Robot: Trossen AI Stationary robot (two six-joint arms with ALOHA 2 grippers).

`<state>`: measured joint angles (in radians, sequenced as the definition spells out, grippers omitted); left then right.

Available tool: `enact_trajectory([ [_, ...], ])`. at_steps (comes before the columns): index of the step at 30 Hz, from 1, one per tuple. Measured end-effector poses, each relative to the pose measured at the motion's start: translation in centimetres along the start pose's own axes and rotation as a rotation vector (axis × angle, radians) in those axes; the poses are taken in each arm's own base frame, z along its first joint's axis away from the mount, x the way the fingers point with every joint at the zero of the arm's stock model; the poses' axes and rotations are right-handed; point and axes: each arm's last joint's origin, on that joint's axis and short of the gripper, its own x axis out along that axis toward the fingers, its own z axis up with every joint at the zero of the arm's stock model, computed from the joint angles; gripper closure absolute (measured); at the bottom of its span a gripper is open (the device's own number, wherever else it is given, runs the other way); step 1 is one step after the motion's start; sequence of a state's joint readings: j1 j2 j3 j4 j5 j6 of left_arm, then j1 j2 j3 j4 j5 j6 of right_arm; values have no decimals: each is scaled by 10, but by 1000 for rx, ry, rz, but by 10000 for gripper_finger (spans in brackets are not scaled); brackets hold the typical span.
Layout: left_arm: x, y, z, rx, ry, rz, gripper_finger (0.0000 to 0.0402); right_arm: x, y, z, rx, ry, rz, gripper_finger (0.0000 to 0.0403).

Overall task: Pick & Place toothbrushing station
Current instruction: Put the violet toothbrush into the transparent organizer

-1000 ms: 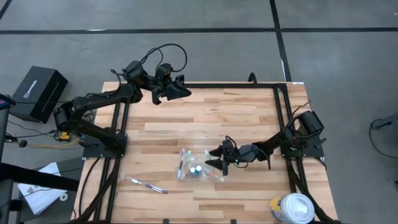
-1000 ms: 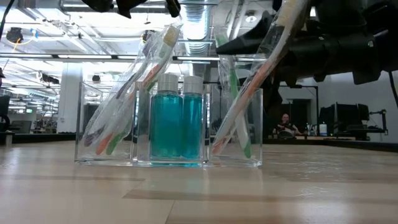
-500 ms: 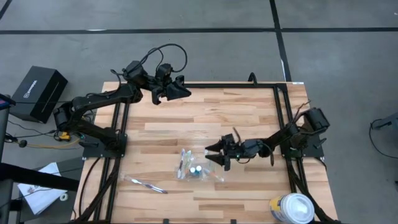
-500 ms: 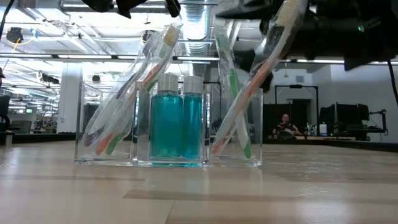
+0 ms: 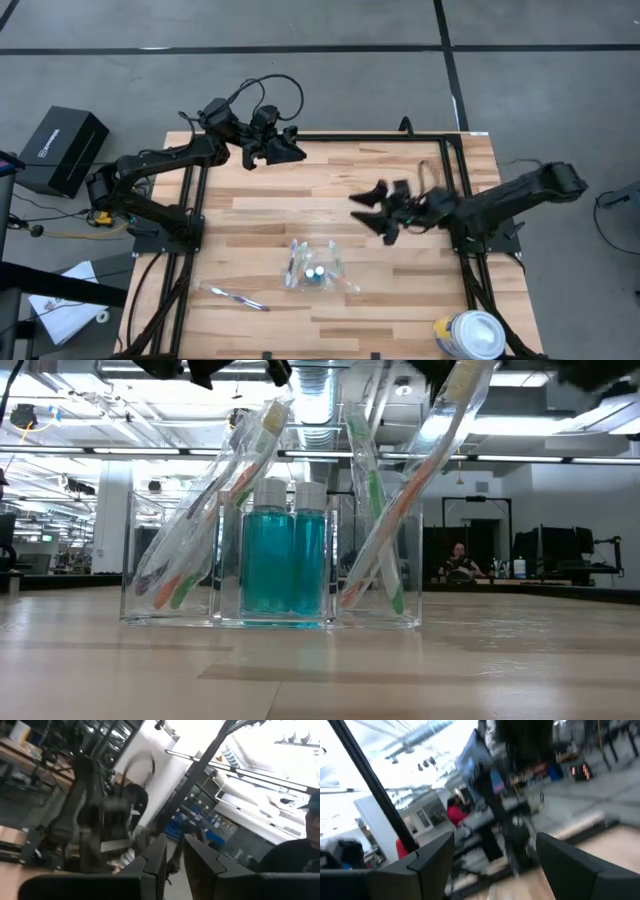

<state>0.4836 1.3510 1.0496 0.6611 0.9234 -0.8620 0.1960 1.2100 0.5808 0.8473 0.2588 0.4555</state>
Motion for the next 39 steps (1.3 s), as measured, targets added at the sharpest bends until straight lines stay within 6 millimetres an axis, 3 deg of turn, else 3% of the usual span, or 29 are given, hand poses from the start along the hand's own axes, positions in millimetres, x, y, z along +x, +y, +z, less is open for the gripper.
enact_trajectory([
  [10, 33, -18, -32, -66, 210, -177, 331, 5, 40, 123, -150, -213, -1, 132],
  [16, 49, -19, -73, -111, 377, -69, 336, 30, 63, 179, -212, -94, -92, 133],
  [19, 46, -11, -90, -41, 452, 90, 336, 59, 70, 190, -249, 61, -165, 133],
  [22, 38, 0, -94, 60, 476, 277, 336, 89, 74, 196, -289, 178, -219, 133],
  [25, 27, 3, -83, 162, 433, 391, 336, 112, 80, 203, -339, 234, -236, 133],
  [29, -4, -2, -53, 226, 321, 528, 336, 132, 83, 210, -379, 286, -203, 133],
  [34, -65, -29, -15, 321, 166, 778, 336, 141, 77, 209, -373, 414, -123, 133],
  [39, -111, -80, -9, 298, 52, 904, 336, 150, 70, 189, -367, 570, 0, 133],
])
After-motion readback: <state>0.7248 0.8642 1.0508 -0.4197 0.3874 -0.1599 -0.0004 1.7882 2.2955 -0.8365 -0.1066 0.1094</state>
